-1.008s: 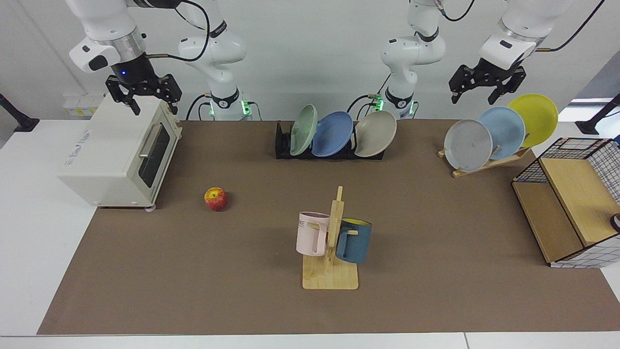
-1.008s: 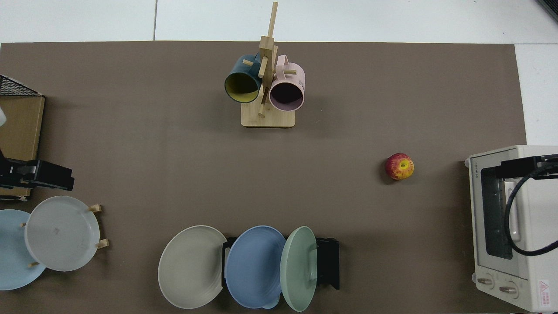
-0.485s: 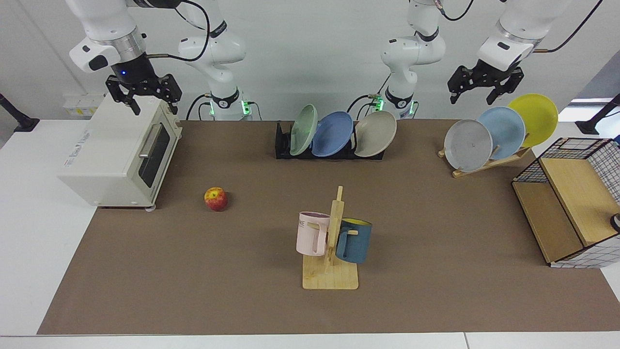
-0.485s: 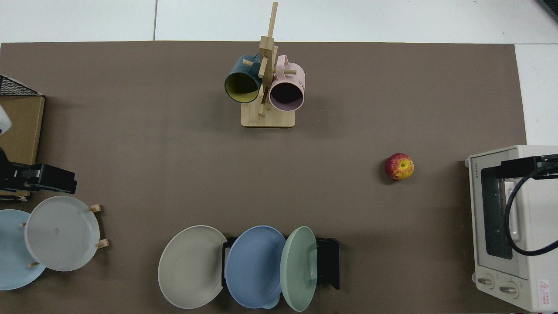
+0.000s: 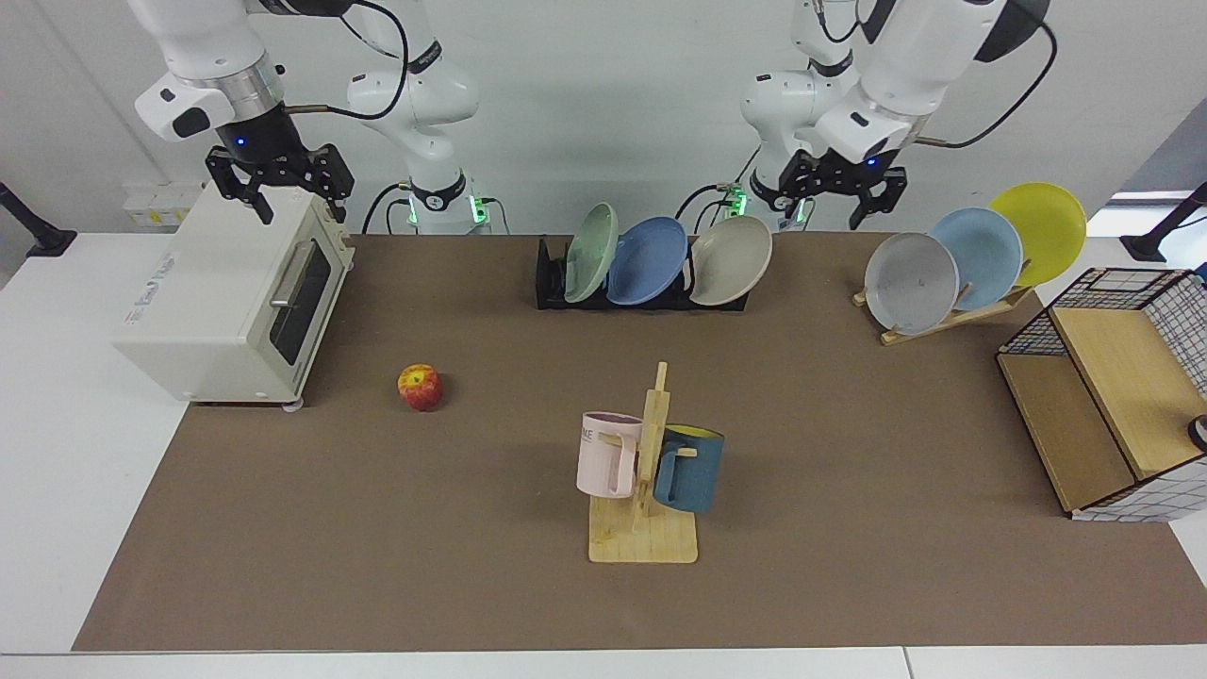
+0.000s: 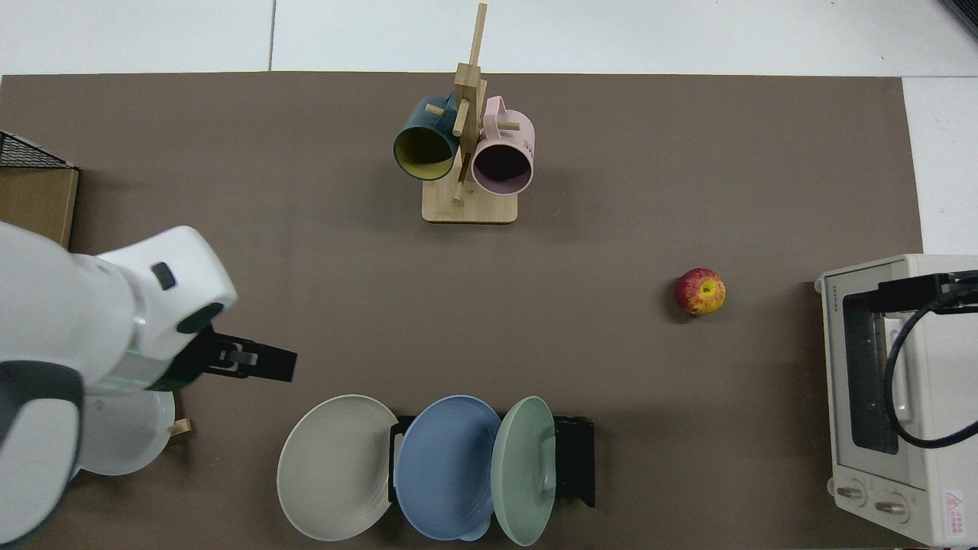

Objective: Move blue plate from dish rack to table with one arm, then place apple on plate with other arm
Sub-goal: 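Reach the left gripper to the blue plate in the dish rack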

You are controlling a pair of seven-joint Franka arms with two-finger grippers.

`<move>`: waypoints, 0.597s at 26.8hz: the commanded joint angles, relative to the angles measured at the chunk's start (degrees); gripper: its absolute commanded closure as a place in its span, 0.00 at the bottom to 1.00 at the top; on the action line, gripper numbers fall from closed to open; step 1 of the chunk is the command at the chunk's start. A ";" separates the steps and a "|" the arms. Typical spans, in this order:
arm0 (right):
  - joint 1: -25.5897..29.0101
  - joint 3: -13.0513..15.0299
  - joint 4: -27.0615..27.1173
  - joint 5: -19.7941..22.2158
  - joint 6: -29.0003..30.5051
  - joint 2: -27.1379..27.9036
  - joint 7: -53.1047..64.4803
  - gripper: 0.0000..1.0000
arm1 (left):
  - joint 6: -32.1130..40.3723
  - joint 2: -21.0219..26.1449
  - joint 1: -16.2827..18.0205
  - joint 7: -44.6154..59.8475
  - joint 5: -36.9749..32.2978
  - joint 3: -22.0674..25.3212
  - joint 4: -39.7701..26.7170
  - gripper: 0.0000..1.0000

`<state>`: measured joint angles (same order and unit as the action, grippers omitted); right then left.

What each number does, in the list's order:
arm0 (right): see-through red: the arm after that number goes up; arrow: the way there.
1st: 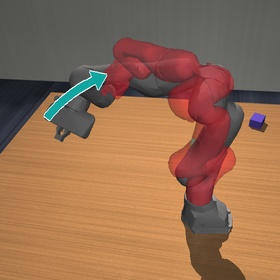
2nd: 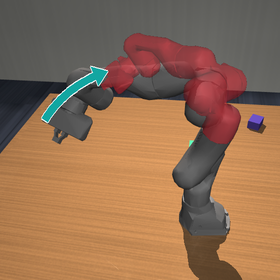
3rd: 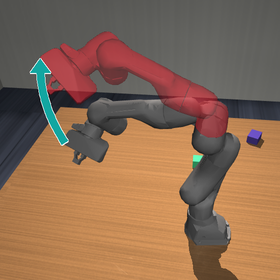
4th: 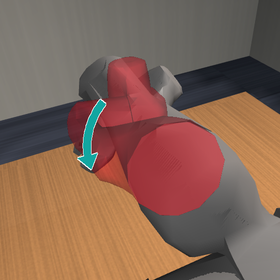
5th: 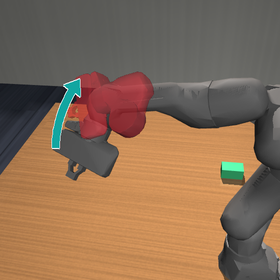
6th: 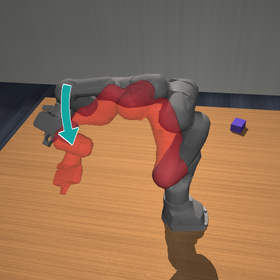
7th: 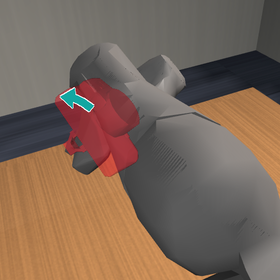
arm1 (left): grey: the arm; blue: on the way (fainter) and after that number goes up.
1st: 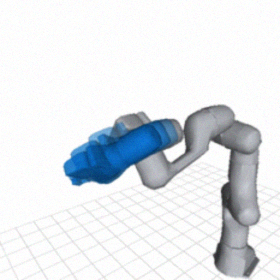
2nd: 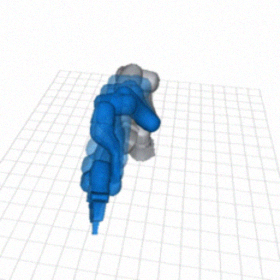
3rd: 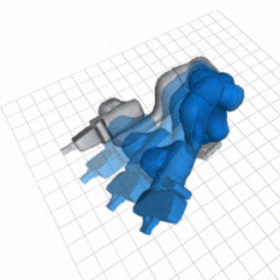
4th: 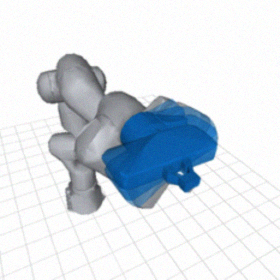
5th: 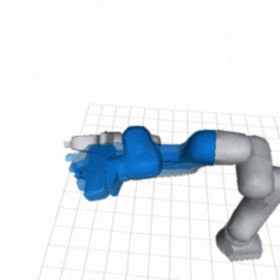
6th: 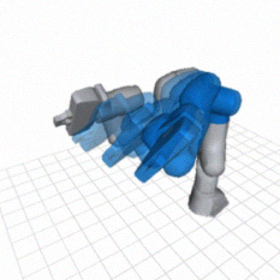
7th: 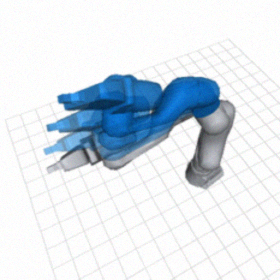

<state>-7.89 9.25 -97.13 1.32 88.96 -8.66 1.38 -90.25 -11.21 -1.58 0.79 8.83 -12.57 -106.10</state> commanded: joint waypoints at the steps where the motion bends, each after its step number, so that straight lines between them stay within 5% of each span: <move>1: 0.24 -0.20 -0.43 0.08 0.52 -0.75 0.11 0.00 | -7.73 -5.48 -3.60 0.97 5.05 -1.05 -13.41 0.00; 5: 0.24 -0.20 -0.43 0.08 0.52 -0.75 0.11 0.00 | -16.51 -8.74 -5.62 0.88 7.85 -2.64 -21.67 0.00; 16: 0.24 -0.20 -0.43 0.00 0.52 -0.75 0.11 0.00 | -28.49 -6.37 -7.74 1.94 11.38 -11.51 -33.11 0.00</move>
<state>-7.89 9.25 -97.13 1.32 88.96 -8.66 1.38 -114.50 -16.22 -8.73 2.15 17.86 -21.65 -133.65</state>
